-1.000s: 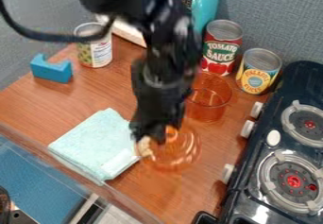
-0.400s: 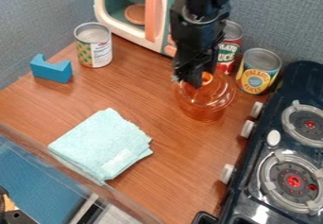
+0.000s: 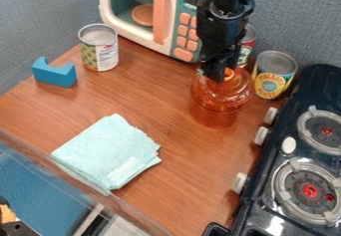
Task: Take the lid and put it on the container
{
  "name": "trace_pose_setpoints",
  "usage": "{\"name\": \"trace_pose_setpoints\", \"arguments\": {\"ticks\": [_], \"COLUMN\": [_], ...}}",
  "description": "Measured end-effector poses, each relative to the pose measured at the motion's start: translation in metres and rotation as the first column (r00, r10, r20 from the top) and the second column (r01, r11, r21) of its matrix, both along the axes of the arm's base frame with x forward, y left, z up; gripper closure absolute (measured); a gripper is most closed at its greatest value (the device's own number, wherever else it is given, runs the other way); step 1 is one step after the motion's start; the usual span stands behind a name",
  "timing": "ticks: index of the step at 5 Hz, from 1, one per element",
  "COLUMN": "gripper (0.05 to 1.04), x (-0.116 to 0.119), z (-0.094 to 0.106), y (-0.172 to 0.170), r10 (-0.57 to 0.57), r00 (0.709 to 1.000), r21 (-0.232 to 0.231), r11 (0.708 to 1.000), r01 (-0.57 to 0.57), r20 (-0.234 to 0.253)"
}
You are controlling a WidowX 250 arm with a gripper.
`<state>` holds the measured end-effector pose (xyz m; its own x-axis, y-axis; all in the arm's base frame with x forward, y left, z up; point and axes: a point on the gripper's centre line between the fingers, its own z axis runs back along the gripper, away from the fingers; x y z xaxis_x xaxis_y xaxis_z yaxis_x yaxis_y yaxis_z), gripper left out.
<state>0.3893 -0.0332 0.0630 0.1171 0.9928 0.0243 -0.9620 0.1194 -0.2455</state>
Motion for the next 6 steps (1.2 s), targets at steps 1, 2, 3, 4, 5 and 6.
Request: {"name": "trace_pose_setpoints", "arguments": {"ticks": [1,2,3,4,5,6], "gripper": [0.705,0.705,0.705,0.705,0.705,0.658], "x": [0.007,0.007,0.009,0.009,0.009,0.010], "z": [-0.009,-0.016,-0.019,-0.023,-0.023,-0.024], "y": [0.001,0.001,0.002,0.002,0.002,0.004], "r10": [-0.003,-0.013,-0.006,-0.007,-0.010,-0.009], "r00": [1.000,0.999,0.999,0.998,0.998,0.997], "r21": [0.005,0.008,0.012,0.017,0.019,0.023], "r11": [1.000,1.000,1.000,1.000,1.000,1.000], "r01": [0.003,0.013,0.007,0.008,0.011,0.011], "r20": [-0.021,-0.044,-0.050,-0.060,-0.062,-0.071]}}
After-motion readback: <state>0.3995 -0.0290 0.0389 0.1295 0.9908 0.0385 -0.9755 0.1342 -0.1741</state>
